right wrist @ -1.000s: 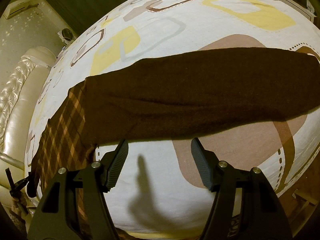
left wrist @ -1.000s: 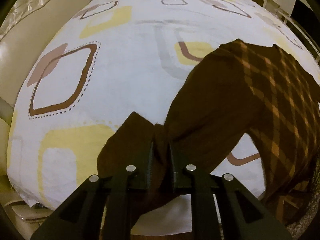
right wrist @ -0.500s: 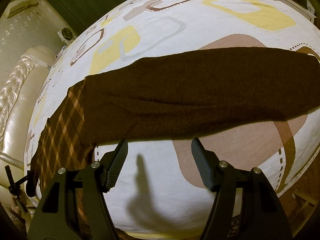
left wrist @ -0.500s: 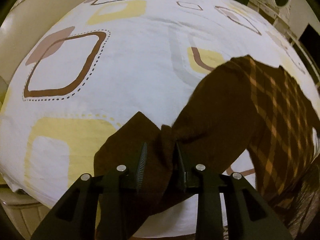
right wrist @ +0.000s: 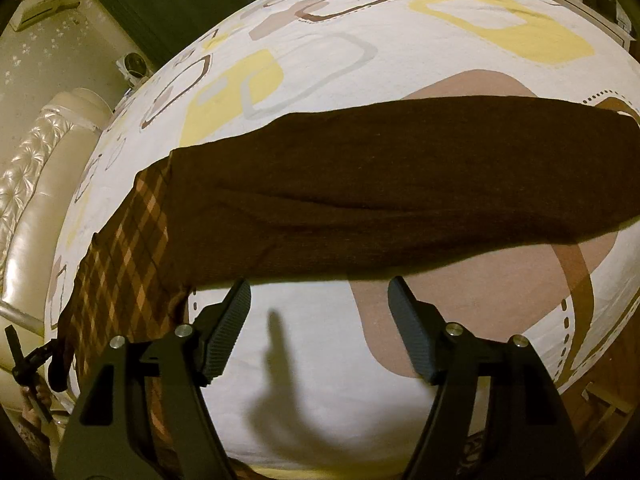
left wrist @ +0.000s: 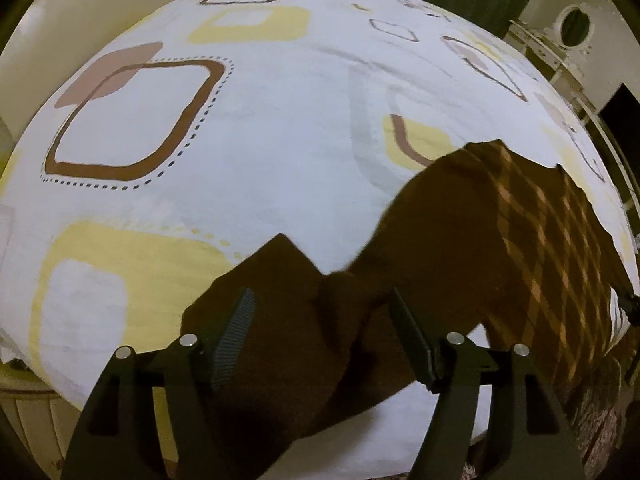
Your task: Fold small clothes
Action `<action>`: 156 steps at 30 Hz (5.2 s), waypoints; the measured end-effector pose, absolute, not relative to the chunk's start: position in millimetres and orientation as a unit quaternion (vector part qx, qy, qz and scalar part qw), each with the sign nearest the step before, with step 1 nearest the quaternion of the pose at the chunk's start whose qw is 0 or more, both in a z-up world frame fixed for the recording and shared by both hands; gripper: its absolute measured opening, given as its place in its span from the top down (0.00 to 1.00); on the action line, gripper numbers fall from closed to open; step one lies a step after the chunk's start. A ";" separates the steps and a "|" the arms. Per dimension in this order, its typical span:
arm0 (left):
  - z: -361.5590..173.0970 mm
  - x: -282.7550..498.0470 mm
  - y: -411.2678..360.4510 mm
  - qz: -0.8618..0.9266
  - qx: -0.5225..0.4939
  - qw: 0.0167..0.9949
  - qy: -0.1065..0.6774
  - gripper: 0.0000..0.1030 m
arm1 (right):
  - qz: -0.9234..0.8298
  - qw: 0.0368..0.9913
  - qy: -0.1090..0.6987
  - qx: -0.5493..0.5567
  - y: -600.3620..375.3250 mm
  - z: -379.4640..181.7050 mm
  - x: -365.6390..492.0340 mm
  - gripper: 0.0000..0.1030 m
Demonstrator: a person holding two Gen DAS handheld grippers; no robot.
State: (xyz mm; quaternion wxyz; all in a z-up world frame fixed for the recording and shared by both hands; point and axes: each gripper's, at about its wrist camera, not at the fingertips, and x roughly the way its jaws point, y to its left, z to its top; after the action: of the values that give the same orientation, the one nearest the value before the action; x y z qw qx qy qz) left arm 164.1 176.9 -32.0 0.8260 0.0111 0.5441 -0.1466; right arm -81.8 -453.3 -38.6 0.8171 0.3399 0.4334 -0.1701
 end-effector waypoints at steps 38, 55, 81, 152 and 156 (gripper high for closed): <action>-35.7 172.5 192.1 -0.134 -0.003 0.820 0.556 0.49 | -0.174 0.820 0.433 0.331 -450.2 -40.3 -77.7 0.26; 33.0 143.1 268.2 -0.073 -0.068 0.883 0.459 0.95 | -0.183 0.824 0.423 0.330 -447.1 -36.8 -78.9 0.26; 30.9 37.8 438.8 0.112 -0.270 0.889 0.353 0.95 | -0.157 0.831 0.423 0.326 -400.6 -28.4 -58.6 0.26; -28.3 50.9 39.1 -0.111 -0.066 0.901 0.414 0.25 | 0.057 0.780 0.433 0.448 -358.1 -39.0 62.3 0.53; -39.8 52.8 63.6 -0.092 -0.096 0.894 0.428 0.25 | 0.063 0.767 0.454 0.450 -344.2 -54.1 82.8 0.54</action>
State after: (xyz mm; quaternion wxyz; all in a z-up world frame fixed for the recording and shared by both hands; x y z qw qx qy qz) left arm 52.8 63.6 -39.8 0.8939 -0.0960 0.4280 -0.0923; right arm 82.8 -344.2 -54.1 0.7666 0.4499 0.4539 0.0627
